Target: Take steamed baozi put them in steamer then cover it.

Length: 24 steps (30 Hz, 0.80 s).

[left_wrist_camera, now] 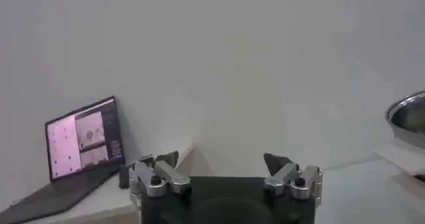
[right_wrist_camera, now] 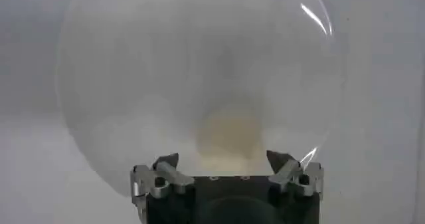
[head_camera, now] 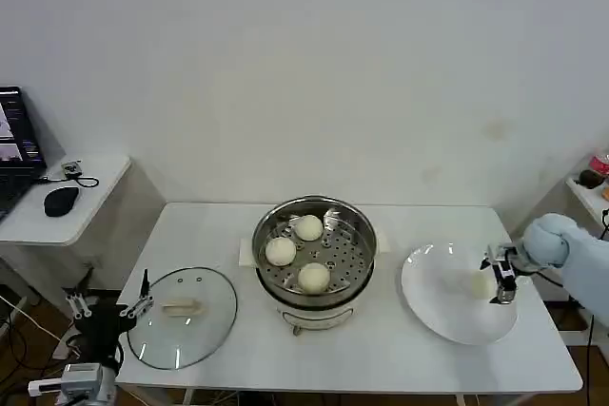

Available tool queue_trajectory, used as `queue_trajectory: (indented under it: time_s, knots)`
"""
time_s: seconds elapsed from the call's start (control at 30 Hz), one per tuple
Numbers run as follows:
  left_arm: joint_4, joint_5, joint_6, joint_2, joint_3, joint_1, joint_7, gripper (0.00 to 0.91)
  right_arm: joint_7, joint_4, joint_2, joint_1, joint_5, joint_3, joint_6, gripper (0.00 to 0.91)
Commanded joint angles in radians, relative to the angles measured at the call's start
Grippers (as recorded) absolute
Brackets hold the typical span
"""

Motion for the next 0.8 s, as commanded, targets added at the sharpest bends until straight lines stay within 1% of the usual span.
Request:
queue_trajectory:
  time_s: [0.03, 0.1, 0.23, 0.3, 0.33, 0.5, 0.53, 0.6, 0.7, 0.8]
  knots:
    - [0.001, 0.0, -0.001, -0.001, -0.001, 0.001, 0.0, 0.907, 0.005, -0.042, 0.043, -0.021, -0.017, 0.017, -0.008, 0.907]
    - [0.001, 0.0, -0.001, -0.002, 0.0, 0.001, 0.0, 0.907, 0.006, -0.05, 0.048, -0.02, -0.017, 0.017, -0.009, 0.907]
    - [0.003, 0.001, -0.001, -0.001, 0.0, 0.0, 0.0, 0.907, 0.0, -0.045, 0.049, -0.02, -0.024, 0.019, -0.021, 0.796]
    - [0.002, 0.001, -0.002, -0.002, 0.0, 0.002, 0.0, 0.907, -0.01, -0.042, 0.047, -0.02, -0.028, 0.019, -0.027, 0.665]
    - [0.002, 0.001, -0.002, -0.002, 0.0, 0.002, -0.001, 0.907, -0.013, -0.042, 0.047, -0.019, -0.032, 0.019, -0.031, 0.635]
    - [0.002, 0.001, -0.003, -0.003, -0.002, 0.005, -0.001, 0.907, -0.022, -0.044, 0.043, -0.014, -0.036, 0.019, -0.043, 0.574]
    - [0.001, 0.001, -0.003, -0.005, -0.002, 0.005, -0.001, 0.907, -0.026, -0.043, 0.042, -0.013, -0.037, 0.02, -0.043, 0.584]
    - [-0.001, 0.001, -0.003, -0.005, -0.002, 0.007, -0.001, 0.907, -0.027, -0.039, 0.04, -0.01, -0.036, 0.02, -0.043, 0.574]
    - [-0.004, 0.001, -0.003, -0.003, -0.005, 0.007, -0.001, 0.907, -0.045, -0.012, 0.025, 0.01, -0.031, 0.018, -0.048, 0.584]
    - [-0.006, 0.001, -0.003, -0.002, -0.007, 0.006, -0.001, 0.907, -0.062, 0.024, -0.001, 0.088, -0.012, -0.033, -0.054, 0.584]
